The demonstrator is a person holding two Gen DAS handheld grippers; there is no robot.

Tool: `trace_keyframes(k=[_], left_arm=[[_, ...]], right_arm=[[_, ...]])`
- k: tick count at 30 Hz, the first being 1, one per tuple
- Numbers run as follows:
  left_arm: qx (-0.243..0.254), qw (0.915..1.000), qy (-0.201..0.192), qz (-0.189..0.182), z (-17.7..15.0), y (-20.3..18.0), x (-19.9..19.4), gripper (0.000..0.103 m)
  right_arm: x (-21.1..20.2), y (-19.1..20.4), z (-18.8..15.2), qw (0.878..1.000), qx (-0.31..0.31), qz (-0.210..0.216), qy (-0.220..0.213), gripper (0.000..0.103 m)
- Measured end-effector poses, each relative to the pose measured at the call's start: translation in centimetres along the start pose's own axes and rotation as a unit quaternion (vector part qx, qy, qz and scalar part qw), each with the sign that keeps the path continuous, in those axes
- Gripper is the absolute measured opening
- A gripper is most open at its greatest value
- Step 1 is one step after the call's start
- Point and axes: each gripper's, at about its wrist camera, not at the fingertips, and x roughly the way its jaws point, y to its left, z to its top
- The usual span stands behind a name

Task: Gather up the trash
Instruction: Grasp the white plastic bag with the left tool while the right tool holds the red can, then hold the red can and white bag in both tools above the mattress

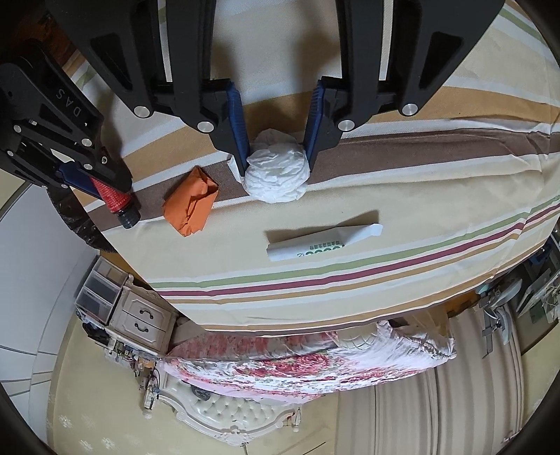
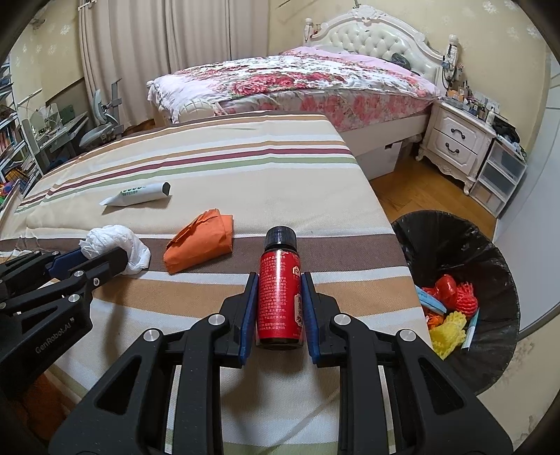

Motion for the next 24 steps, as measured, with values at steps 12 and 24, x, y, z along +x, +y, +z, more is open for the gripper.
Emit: trace_keyframes(k=[12, 24], left_arm=[[-0.01, 0.9997, -0.023, 0.004, -0.6, 0.8, -2.2, 0.03], [-0.003, 0.999, -0.045, 0.008, -1.2, 0.4, -4.1, 0.03]], right_arm=[[-1.7, 0.7, -1.2, 1.0, -0.005, -0.004, -0.008, 0.023], [-3.5, 1.0, -2.2, 1.0, -0.007, -0.002, -0.017, 0.023]])
